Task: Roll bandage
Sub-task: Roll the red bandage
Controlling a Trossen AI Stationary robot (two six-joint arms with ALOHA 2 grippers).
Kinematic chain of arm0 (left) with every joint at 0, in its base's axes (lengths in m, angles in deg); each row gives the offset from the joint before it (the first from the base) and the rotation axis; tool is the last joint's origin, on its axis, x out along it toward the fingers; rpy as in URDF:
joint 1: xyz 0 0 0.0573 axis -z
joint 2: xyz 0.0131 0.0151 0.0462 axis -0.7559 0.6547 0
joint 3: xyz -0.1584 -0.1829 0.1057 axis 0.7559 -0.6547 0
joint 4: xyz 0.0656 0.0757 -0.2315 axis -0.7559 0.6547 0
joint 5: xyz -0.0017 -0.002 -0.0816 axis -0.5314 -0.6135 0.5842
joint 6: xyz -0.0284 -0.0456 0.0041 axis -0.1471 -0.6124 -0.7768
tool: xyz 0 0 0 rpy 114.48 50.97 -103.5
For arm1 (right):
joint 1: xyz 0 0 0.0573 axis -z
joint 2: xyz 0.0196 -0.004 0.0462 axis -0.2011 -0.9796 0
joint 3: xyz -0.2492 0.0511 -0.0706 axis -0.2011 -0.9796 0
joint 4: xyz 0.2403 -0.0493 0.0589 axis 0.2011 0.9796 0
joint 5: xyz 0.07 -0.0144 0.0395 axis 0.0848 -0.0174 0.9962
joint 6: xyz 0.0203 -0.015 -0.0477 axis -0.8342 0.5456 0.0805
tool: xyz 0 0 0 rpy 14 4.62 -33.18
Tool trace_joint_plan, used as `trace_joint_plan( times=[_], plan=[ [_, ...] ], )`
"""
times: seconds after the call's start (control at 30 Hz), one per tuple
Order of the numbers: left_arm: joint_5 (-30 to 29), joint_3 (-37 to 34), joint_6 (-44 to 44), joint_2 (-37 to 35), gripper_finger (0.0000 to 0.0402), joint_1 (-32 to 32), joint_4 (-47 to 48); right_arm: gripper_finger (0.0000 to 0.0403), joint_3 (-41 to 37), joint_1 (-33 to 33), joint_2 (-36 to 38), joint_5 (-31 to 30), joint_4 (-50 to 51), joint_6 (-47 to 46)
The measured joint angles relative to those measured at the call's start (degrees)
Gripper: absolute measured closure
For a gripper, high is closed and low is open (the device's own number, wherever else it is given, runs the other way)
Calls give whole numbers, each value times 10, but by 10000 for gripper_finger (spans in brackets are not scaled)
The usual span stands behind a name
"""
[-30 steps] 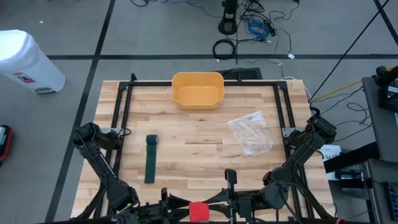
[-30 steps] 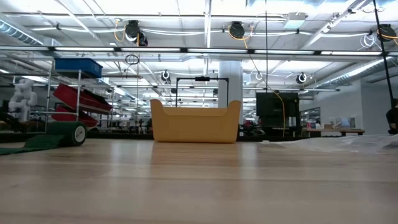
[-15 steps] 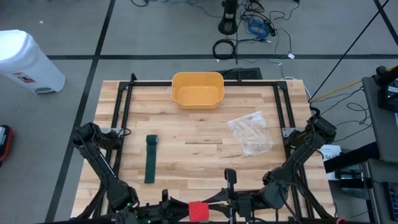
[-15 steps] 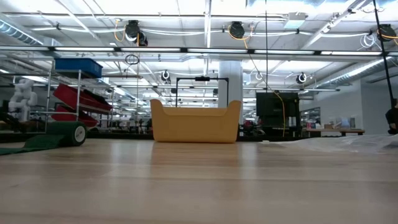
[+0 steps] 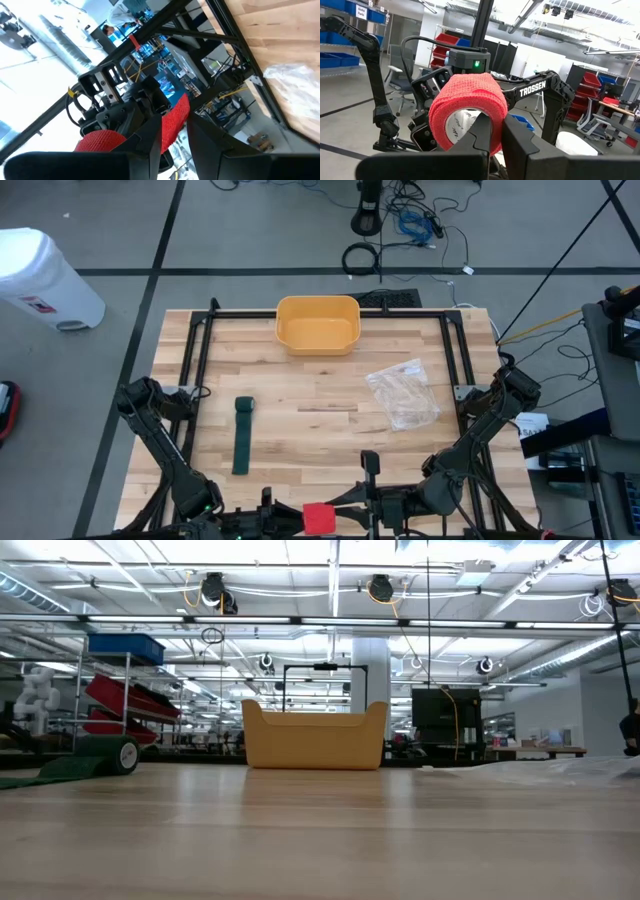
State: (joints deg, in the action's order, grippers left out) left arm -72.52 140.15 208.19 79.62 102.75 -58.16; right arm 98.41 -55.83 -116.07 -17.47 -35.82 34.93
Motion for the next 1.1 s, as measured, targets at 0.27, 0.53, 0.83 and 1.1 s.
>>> trace_joint_plan(
  times=[0.27, 0.53, 0.83, 1.1],
  plan=[
    [0, 0, -4, 0, 312, -1, 0, 383, 0, 0, 0, 0, 1, 0],
    [0, 0, -4, 0, 381, -1, 0, 383, 0, 0, 0, 0, 1, 0],
    [18, 0, -22, 0, 392, -1, -18, 383, 0, 0, 0, 0, 3, 0],
    [38, 0, -35, 0, 392, 7, -62, 383, 0, 2, 0, -2, 15, 14]
  ],
)
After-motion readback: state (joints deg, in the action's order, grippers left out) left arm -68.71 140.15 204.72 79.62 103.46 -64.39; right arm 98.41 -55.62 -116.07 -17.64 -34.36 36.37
